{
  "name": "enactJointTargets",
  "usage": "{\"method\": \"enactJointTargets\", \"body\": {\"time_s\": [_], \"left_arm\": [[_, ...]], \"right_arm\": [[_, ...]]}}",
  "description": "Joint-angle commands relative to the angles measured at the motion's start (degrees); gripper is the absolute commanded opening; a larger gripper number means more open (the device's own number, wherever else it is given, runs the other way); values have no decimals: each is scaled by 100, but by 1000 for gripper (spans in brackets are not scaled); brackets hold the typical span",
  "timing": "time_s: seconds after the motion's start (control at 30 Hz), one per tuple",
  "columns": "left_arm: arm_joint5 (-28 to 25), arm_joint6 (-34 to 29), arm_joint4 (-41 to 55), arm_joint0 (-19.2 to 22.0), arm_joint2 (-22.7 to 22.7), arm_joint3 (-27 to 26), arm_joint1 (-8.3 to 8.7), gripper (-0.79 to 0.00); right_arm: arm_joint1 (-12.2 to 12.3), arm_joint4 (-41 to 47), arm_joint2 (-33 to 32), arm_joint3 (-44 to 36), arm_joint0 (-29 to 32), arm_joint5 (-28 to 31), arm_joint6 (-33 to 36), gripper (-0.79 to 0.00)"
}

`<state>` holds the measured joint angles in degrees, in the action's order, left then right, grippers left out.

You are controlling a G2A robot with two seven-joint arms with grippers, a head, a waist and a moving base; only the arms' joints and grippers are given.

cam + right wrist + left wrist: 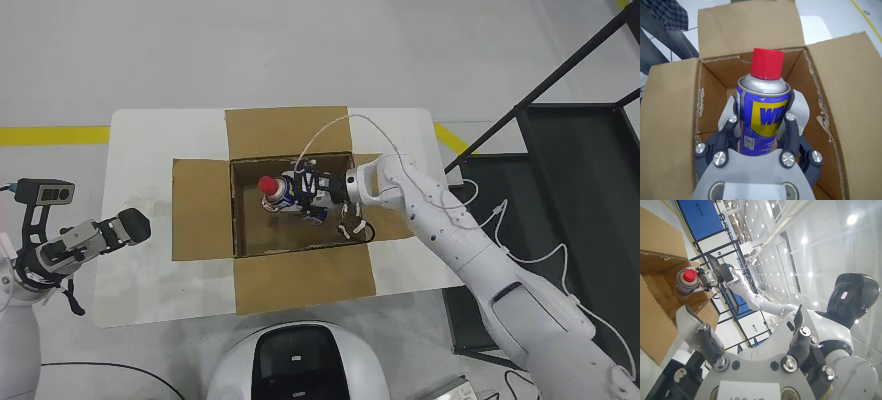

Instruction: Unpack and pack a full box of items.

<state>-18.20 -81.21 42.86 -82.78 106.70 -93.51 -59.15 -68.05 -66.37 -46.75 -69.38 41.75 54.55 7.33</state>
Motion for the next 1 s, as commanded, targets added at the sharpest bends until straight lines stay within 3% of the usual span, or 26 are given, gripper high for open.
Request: {"method": "enactJointTargets", "body": {"time_s": [0.0,0.23,0.4,0.97], "left_arm": [[0,0,0,0,0,0,0,0],[0,0,0,0,0,0,0,0],[0,0,0,0,0,0,0,0],[0,0,0,0,0,0,0,0]], "right_arm": [[99,-90,-284,-293,230,-79,-182,-785],[417,-449,-1356,-1235,1345,-641,-1252,-785],[518,-633,-1744,-1562,1939,-923,-1799,-785],[519,-623,-1754,-1570,1966,-935,-1841,-785]]}}
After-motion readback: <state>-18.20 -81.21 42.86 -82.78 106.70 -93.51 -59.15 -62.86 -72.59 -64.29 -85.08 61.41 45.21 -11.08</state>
